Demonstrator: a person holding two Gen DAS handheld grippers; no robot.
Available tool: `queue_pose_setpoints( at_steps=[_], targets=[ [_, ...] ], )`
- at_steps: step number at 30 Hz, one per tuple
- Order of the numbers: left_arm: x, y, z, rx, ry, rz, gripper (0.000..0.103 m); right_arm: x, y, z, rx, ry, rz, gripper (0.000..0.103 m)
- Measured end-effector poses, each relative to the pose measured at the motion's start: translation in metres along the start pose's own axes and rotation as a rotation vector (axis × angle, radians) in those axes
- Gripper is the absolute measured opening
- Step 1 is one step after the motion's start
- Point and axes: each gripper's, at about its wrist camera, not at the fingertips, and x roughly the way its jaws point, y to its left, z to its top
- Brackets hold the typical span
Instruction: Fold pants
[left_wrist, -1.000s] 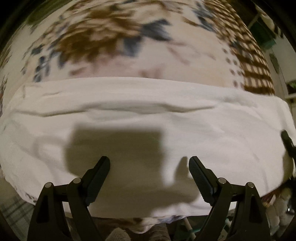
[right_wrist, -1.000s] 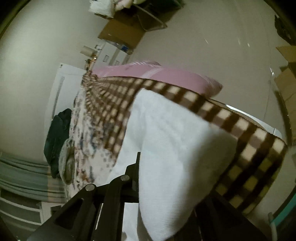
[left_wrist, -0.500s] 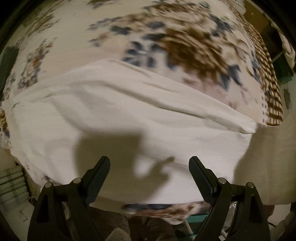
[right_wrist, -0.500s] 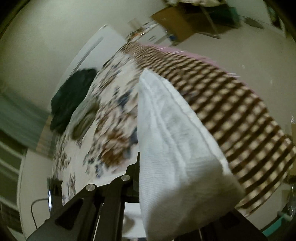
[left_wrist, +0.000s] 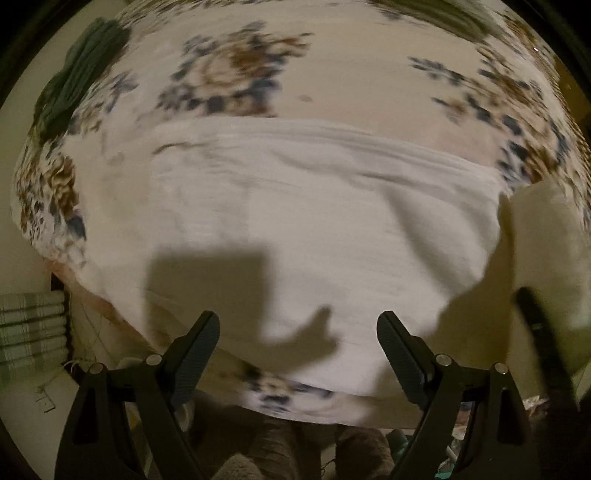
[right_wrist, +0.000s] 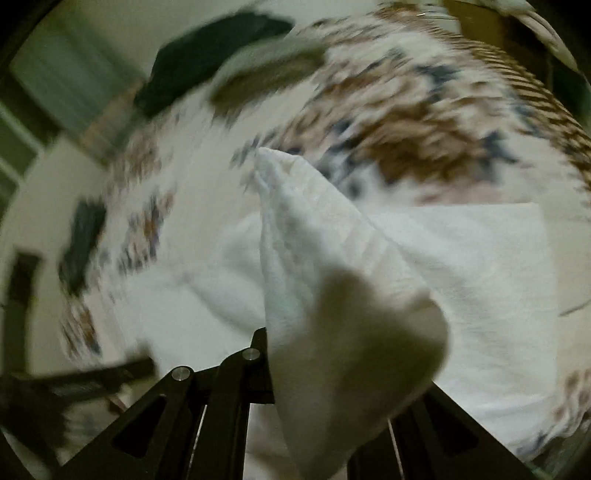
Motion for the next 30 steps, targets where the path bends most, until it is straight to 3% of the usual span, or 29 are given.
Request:
queue_pose_setpoints(
  at_steps=[1,2,4,5,8,11,15,19,20,21,22,23,24,30],
  targets=[
    [0.001,0.011,-0.001,-0.010,0.002,-0.001,0.087,0.011,0.010,-0.005,-0.024,0.023,-0.028,0.020],
    [0.003,0.018,0.001,-0.018,0.002,-0.005,0.087,0.024,0.020,-0.009,-0.048,0.050,-0.055,0.036],
    [0.004,0.032,0.003,-0.035,-0.001,-0.024,0.087,0.038,0.029,-0.007,-0.064,0.103,-0.003,0.061],
    [0.004,0.038,0.005,-0.041,-0.006,-0.035,0.087,0.039,0.030,-0.007,-0.067,0.120,0.030,0.064],
    [-0.001,0.038,0.003,-0.039,-0.011,-0.071,0.087,0.027,0.035,-0.006,-0.078,0.170,0.127,0.066],
    [-0.005,0.024,0.008,-0.015,-0.011,-0.135,0.087,-0.003,0.011,-0.003,-0.006,0.160,0.173,0.066],
    [-0.009,-0.030,0.005,0.040,0.031,-0.253,0.087,-0.046,-0.045,0.001,0.105,0.132,0.098,0.067],
    [0.023,-0.081,0.000,0.105,0.131,-0.267,0.086,-0.056,-0.100,-0.007,0.202,0.156,0.008,0.067],
    [0.029,-0.086,-0.002,0.105,0.139,-0.257,0.084,-0.056,-0.109,-0.010,0.222,0.162,-0.005,0.067],
    [0.034,-0.089,-0.003,0.109,0.138,-0.257,0.069,-0.055,-0.120,-0.013,0.244,0.168,-0.014,0.067],
    [0.038,-0.091,-0.005,0.118,0.131,-0.262,0.046,-0.054,-0.126,-0.017,0.253,0.169,-0.020,0.067],
    [0.039,-0.092,-0.006,0.125,0.121,-0.259,0.033,-0.053,-0.133,-0.019,0.259,0.171,-0.032,0.067],
    [0.039,-0.092,-0.009,0.136,0.111,-0.264,0.013,-0.051,-0.138,-0.022,0.266,0.176,-0.046,0.067],
    [0.008,-0.065,-0.032,0.130,0.031,-0.327,0.009,-0.044,-0.147,-0.021,0.301,0.191,-0.064,0.067]
  ],
)
